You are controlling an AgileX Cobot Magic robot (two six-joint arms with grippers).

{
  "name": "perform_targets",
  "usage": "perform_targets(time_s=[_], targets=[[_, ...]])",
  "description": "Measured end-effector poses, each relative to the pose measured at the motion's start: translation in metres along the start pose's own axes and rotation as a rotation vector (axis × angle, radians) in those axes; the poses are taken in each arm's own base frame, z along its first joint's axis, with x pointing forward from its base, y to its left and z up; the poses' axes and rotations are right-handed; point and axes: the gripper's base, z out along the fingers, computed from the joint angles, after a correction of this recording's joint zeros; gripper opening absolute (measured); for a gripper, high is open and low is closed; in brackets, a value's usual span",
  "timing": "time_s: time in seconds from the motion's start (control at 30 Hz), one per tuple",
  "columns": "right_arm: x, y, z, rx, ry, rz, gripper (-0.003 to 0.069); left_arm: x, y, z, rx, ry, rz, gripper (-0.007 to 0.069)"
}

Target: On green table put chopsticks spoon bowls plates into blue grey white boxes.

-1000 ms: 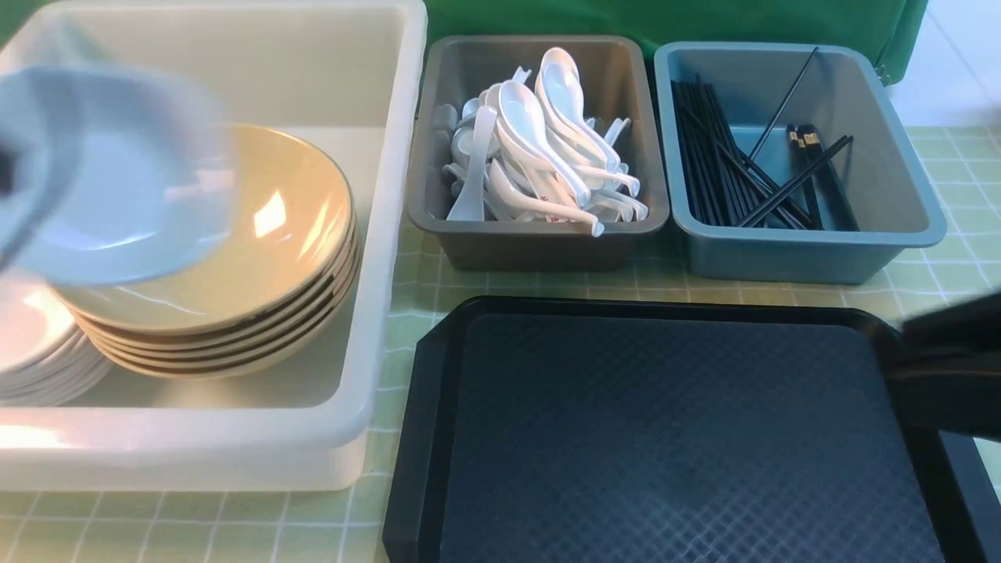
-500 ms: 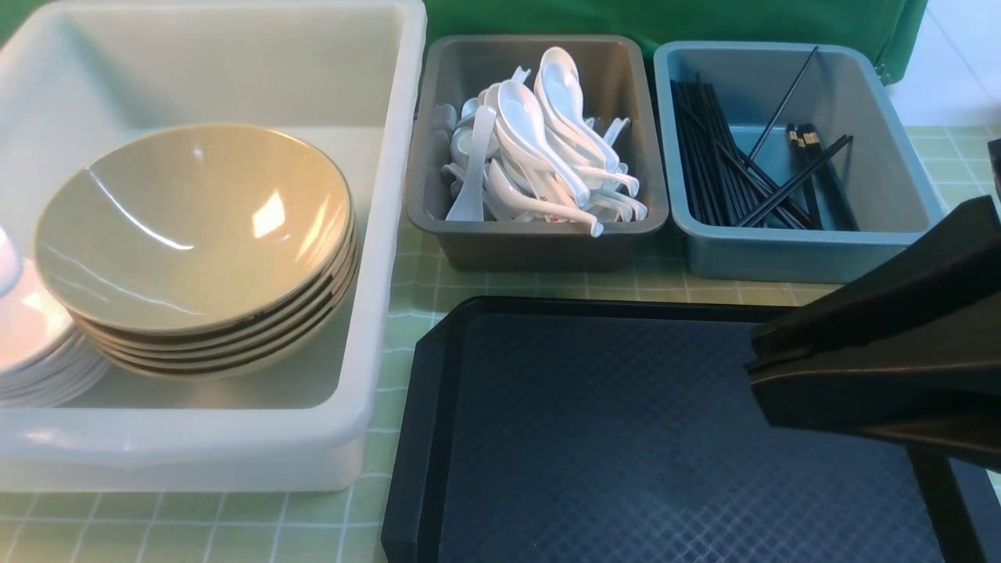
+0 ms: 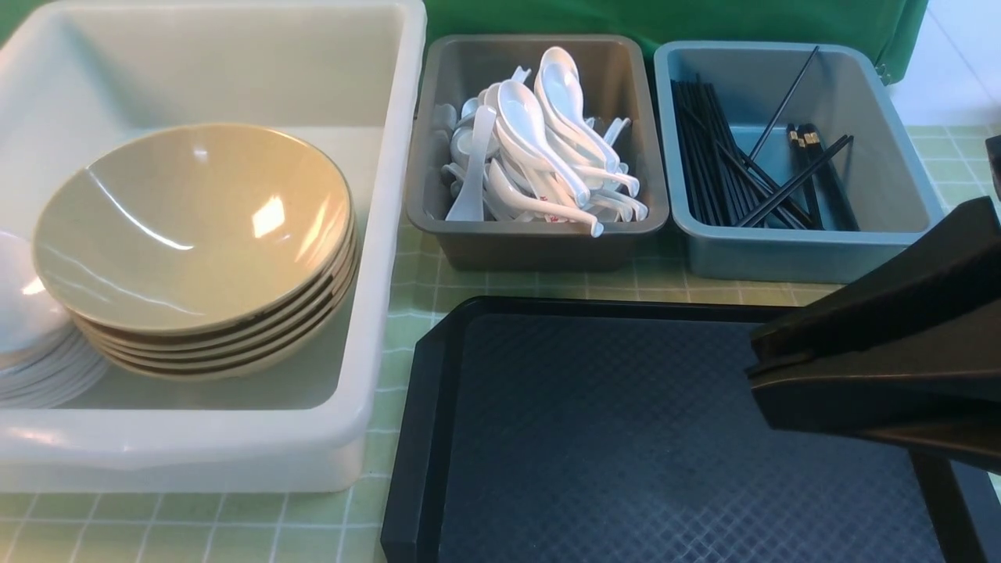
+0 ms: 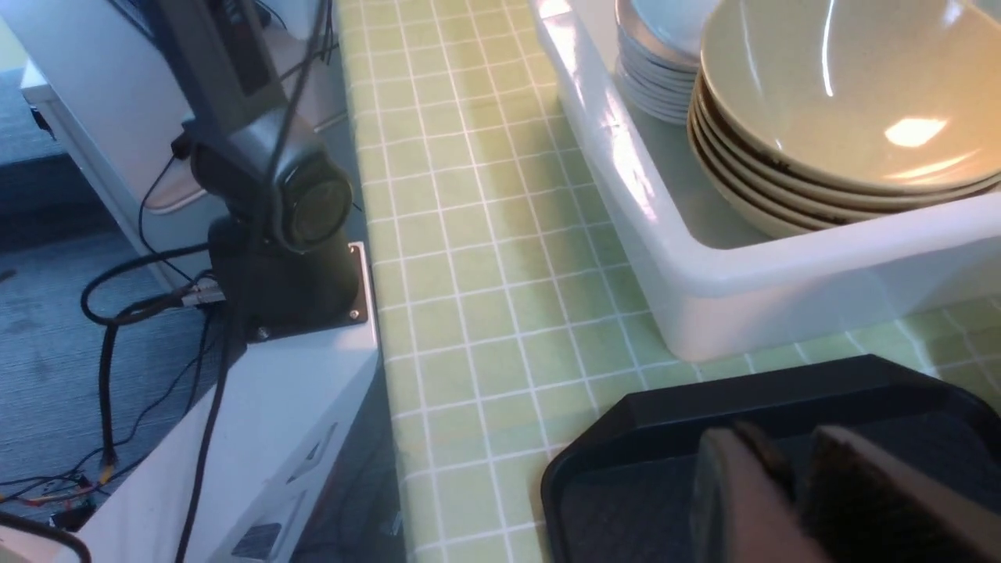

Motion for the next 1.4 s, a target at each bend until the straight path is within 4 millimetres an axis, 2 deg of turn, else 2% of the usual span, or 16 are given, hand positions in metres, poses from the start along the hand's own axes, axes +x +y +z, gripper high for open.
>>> perform_targets(time_s=[0.1,0.33,0.43,0.67,0.8,0.97,1.1,1.2,1.23,1.27,1.4], targets=[[0.0,0.0,0.0,0.001,-0.002,0.001,0.0139,-0.002,-0.002,0.01,-0.033,0.011,-0.01,0.0024],[0.0,0.0,0.0,0.002,-0.004,0.001,0.0143,-0.002,-0.012,0.015,-0.108,0.013,-0.012,0.0153],[0.0,0.0,0.0,0.002,-0.005,0.001,0.0143,0.001,-0.015,0.016,-0.134,0.039,-0.023,0.0276],[0.0,-0.004,0.005,-0.004,0.01,0.013,0.0147,0.007,-0.017,0.01,-0.143,0.088,-0.04,0.0492],[0.002,-0.007,0.01,-0.01,0.025,0.024,0.0149,0.01,-0.023,-0.011,-0.122,0.041,-0.033,0.0574],[0.003,-0.009,0.012,0.001,0.04,0.02,0.0152,0.022,-0.034,-0.047,-0.096,-0.009,0.004,0.058],[0.004,-0.014,0.012,0.05,0.052,0.041,0.0152,0.041,-0.071,-0.084,0.0,-0.106,0.164,0.0577],[0.006,-0.02,0.014,0.09,0.07,0.066,0.0153,0.069,-0.106,-0.118,0.12,-0.166,0.345,0.0575],[0.006,-0.021,0.014,0.098,0.077,0.07,0.0153,0.074,-0.111,-0.122,0.138,-0.17,0.367,0.0574],[0.009,-0.025,0.015,0.134,0.101,0.09,0.0155,0.092,-0.123,-0.137,0.2,-0.185,0.434,0.0572],[0.021,-0.043,0.01,0.346,0.219,0.18,0.0162,0.152,-0.134,-0.161,0.356,-0.206,0.566,0.0509]])
